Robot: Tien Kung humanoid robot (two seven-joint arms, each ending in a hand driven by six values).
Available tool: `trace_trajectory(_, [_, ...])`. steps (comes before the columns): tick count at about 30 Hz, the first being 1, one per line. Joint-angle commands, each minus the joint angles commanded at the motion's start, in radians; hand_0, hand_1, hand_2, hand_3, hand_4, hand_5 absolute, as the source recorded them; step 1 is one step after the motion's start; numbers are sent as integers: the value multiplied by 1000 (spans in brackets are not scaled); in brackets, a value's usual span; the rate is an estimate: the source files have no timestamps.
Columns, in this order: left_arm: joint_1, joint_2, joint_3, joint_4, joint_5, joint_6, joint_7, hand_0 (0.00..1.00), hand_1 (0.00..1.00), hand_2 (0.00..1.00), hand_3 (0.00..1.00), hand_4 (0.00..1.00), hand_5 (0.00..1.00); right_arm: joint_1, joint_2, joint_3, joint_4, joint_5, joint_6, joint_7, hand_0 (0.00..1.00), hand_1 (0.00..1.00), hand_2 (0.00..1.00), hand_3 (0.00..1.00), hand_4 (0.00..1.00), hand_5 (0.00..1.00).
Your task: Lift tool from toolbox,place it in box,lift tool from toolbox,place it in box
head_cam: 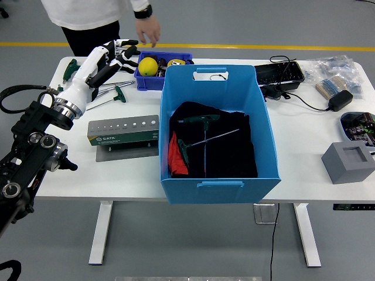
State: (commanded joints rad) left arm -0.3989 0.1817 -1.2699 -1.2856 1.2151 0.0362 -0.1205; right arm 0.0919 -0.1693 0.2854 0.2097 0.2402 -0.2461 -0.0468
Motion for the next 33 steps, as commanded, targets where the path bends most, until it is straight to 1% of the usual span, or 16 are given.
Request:
trace_trajectory(3, [76,-36,-56,-29,-28,2,-19,611,649,791,768,929,824,-2,2,1,2,-5,-2,-1,637,614,698,548,767,662])
trace_trajectory(4, [92,-42,-65,-34,-35,1,-22,611,649,791,768,929,824,-2,2,1,2,-5,-2,0,637,614,698,548,767,662])
trace_trajectory(5, [115,-55,-82,-43,-51,1,-28,611,649,791,768,929,824,-2,3,0,3,-3,-3,0,637,614,698,548,767,662])
trace_trajectory(6, [135,-62,-94,-50,-62,0,-33,659,699,813,767,930,835,-3,3,-2,3,-1,-3,0,637,617,697,547,767,664])
trace_trajectory(7, [157,-70,-107,-59,-71,0,-38,659,699,813,767,930,835,-4,4,-4,3,2,-3,2,637,617,697,547,767,664])
trace_trajectory(11, [216,-92,-151,-93,-78,-5,-47,659,699,813,767,930,835,-2,4,-13,4,18,-2,6,637,617,697,547,767,664])
trace_trajectory(12, [223,-94,-156,-97,-78,-6,-48,677,713,816,762,915,826,-1,4,-14,4,20,-1,7,637,615,696,547,766,662])
trace_trajectory(17, [261,-93,-180,-114,-62,-9,-46,677,713,816,762,915,826,7,1,-22,5,31,2,11,637,615,696,547,766,662])
trace_trajectory(20, [277,-93,-199,-111,-47,-16,-25,691,725,819,762,911,833,12,1,-26,6,42,2,13,636,615,696,547,765,661])
trace_trajectory(23, [283,-93,-218,-112,-30,-18,11,691,725,819,762,911,833,15,1,-24,7,40,0,11,636,615,696,547,765,661])
trace_trajectory(24, [284,-93,-223,-112,-27,-19,21,704,748,844,776,911,837,16,1,-23,8,39,-1,10,636,615,696,547,764,661])
trace_trajectory(25, [286,-92,-229,-110,-25,-21,31,704,748,844,776,911,837,18,1,-24,8,39,-1,10,636,615,696,547,764,661])
trace_trajectory(29, [298,-87,-237,-104,-44,-21,44,704,748,844,776,911,837,22,1,-28,10,44,-3,11,636,615,696,547,764,661])
trace_trajectory(30, [302,-86,-237,-104,-52,-24,46,805,864,935,836,915,868,22,1,-29,10,46,-3,12,636,615,696,548,763,659])
trace_trajectory(33, [310,-85,-231,-102,-63,-40,52,805,864,935,836,915,868,25,1,-35,11,51,-3,14,636,615,696,548,763,659])
